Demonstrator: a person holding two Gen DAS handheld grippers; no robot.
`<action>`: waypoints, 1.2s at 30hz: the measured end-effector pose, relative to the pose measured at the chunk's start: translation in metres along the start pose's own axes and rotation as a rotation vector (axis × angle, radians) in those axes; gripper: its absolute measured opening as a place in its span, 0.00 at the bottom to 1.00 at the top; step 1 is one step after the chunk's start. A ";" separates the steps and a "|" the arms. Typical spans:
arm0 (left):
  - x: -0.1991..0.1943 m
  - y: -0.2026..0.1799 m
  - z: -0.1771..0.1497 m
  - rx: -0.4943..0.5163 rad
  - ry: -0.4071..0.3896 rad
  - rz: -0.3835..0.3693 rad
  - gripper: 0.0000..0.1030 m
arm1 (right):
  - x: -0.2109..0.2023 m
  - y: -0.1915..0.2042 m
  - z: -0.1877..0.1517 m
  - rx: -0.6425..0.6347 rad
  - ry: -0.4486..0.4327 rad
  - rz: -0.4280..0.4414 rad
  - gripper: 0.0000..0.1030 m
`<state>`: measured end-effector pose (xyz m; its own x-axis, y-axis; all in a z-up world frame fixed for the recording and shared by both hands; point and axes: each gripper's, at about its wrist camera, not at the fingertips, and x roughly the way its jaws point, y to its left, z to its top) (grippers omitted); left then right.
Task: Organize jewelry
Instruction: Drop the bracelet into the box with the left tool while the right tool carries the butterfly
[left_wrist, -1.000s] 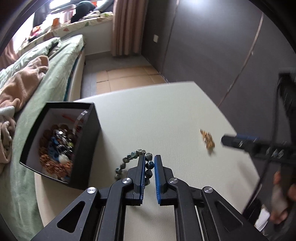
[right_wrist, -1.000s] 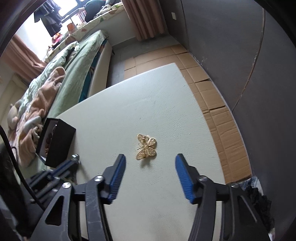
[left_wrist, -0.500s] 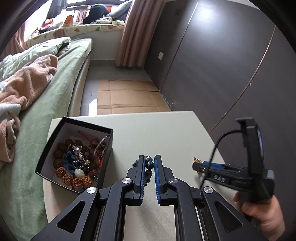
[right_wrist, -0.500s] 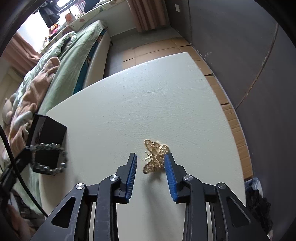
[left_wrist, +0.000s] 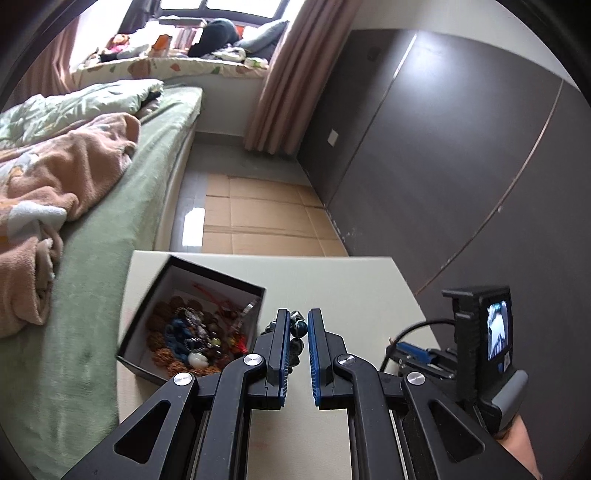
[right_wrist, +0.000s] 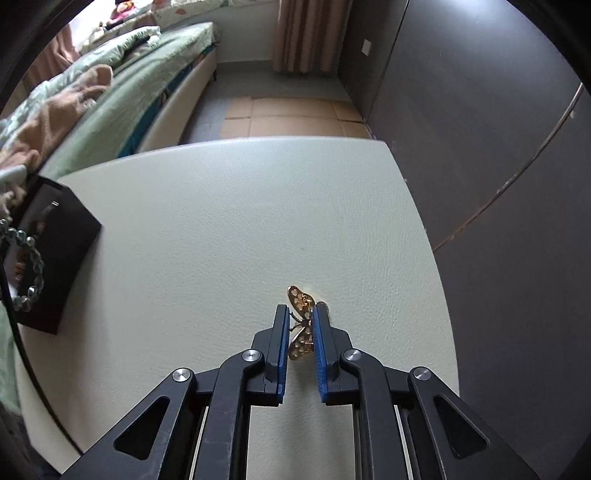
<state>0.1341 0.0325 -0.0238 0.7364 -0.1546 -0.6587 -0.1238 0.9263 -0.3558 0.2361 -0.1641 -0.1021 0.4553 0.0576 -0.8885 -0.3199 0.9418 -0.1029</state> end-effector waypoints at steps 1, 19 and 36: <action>-0.004 0.003 0.001 -0.008 -0.010 0.001 0.10 | -0.004 0.002 0.000 -0.002 -0.012 0.002 0.13; -0.014 0.059 0.028 -0.128 -0.065 0.020 0.10 | -0.039 0.030 0.010 0.066 -0.141 0.260 0.13; 0.040 0.068 0.033 -0.198 0.091 -0.057 0.17 | -0.021 0.052 0.026 0.076 -0.118 0.301 0.13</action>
<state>0.1774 0.1004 -0.0528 0.6838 -0.2439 -0.6877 -0.2184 0.8308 -0.5118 0.2313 -0.1074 -0.0772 0.4440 0.3710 -0.8156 -0.3940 0.8984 0.1942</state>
